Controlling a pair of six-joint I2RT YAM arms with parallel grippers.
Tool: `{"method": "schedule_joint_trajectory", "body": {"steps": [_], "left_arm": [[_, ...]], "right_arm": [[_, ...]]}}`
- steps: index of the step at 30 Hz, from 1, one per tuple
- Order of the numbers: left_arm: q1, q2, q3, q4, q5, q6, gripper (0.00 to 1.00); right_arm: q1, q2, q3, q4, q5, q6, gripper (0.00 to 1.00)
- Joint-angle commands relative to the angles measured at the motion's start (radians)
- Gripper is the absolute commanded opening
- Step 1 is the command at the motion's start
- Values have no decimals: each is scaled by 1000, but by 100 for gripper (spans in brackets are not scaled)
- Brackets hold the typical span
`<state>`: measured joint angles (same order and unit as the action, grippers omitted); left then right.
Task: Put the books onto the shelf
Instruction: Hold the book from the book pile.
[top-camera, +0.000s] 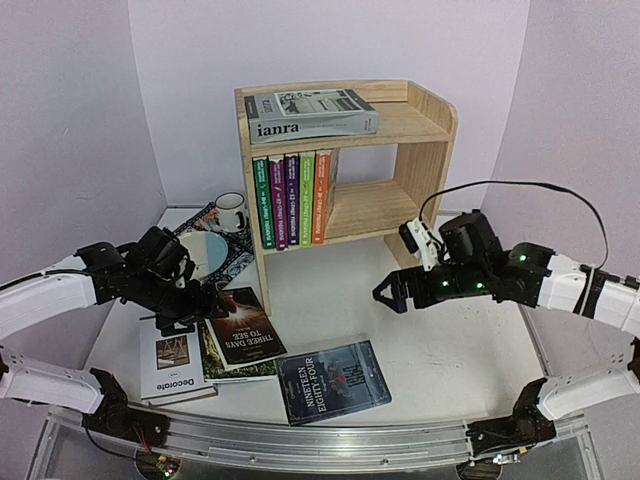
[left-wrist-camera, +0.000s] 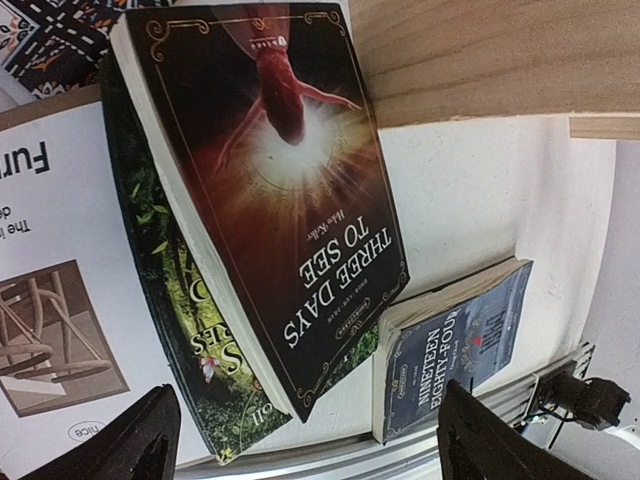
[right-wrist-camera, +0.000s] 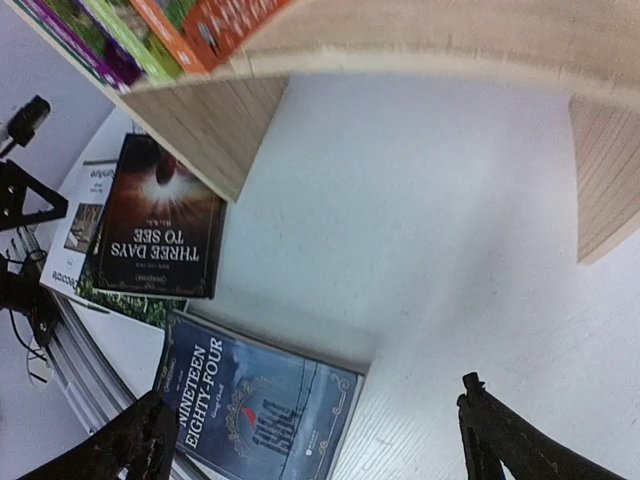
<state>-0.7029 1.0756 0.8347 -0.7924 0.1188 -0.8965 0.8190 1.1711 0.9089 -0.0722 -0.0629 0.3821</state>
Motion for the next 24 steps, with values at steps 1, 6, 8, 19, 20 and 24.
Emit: {"method": "schedule_joint_trajectory", "body": {"steps": [1, 6, 8, 19, 20, 24], "left_arm": [[5, 6, -13, 109, 78, 16, 89], [5, 20, -52, 149, 102, 13, 84], [5, 24, -68, 172, 113, 7, 79], [5, 19, -144, 245, 93, -104, 73], [5, 14, -151, 245, 80, -126, 74], [5, 11, -185, 264, 59, -195, 74]], "right_arm": [[13, 38, -81, 88, -75, 145, 98], [82, 87, -163, 127, -71, 253, 96], [122, 128, -171, 150, -67, 283, 95], [308, 414, -64, 415, -28, 386, 90], [326, 438, -53, 439, -23, 395, 90], [355, 513, -34, 533, -25, 425, 89]]}}
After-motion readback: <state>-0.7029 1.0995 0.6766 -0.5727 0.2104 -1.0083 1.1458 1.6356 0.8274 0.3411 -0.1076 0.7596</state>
